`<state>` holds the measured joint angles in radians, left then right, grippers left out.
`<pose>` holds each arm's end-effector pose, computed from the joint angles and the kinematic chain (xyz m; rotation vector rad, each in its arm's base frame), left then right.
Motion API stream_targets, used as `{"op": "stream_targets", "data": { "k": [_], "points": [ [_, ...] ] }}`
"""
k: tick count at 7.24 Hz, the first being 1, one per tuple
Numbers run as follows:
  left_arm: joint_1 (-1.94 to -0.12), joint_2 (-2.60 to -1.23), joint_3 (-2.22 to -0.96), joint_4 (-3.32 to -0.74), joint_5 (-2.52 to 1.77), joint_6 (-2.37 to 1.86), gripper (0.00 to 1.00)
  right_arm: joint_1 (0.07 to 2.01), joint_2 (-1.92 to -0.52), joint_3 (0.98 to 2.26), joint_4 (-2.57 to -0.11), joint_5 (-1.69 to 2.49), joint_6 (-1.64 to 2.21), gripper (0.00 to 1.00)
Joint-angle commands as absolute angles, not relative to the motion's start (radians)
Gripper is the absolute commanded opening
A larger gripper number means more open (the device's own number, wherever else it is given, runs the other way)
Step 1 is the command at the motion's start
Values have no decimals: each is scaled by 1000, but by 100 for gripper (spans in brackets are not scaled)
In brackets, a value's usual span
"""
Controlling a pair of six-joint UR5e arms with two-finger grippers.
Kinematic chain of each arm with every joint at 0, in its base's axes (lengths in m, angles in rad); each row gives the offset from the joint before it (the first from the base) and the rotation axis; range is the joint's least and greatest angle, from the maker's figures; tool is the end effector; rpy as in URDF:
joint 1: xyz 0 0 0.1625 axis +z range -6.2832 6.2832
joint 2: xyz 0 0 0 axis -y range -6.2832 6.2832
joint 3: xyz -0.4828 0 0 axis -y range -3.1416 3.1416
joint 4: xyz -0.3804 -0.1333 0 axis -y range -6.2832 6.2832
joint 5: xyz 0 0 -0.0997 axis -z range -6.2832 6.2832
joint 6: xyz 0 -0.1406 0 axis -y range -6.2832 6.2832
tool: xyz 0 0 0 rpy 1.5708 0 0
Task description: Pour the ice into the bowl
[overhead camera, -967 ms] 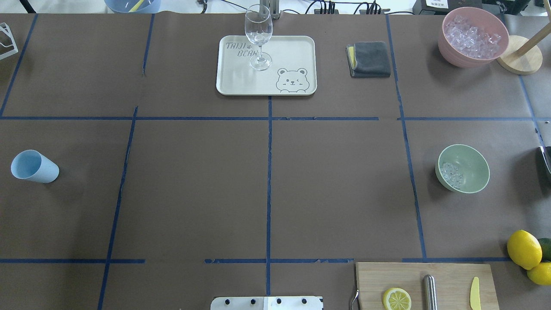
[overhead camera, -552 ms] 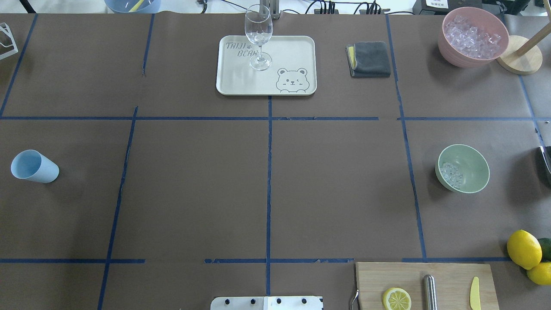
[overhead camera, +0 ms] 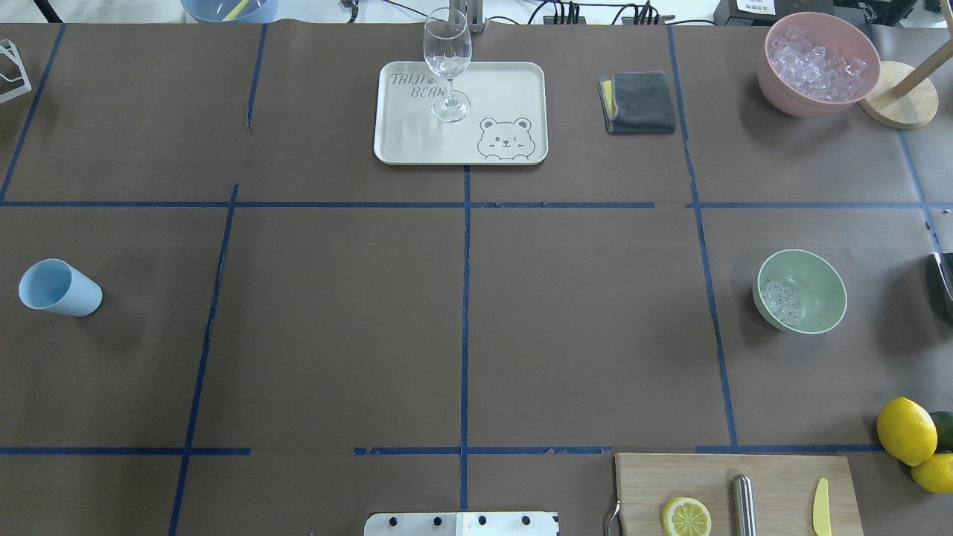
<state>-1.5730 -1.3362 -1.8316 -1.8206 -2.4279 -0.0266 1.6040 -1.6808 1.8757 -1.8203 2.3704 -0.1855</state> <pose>-0.0279 -0.3890 0.6835 0.2484 0.8544 0.0914 0.0462 -0.4131 0.6720 0.0359 -0.8008 -0.1222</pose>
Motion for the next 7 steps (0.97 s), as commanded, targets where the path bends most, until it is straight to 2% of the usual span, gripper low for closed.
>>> {"op": "stream_targets", "data": {
  "k": [1,3,6,7],
  "points": [
    [-1598,-1293,-1874,-1809,-2424,83,100,1594,-1681,1872,-1818,2373,-190,100],
    [-1600,-1302,-1896,-1720,-2425,107,100,1583,-1684,1870,-1819,2376,-189,100],
    [-1600,-1318,-1856,-1654,-2415,104,100,1555,-1672,1845,-1818,2367,-180,100],
    [-1600,-1418,-1801,-1610,-2313,103,100,1555,-1672,1845,-1818,2368,-179,100]
  ]
}}
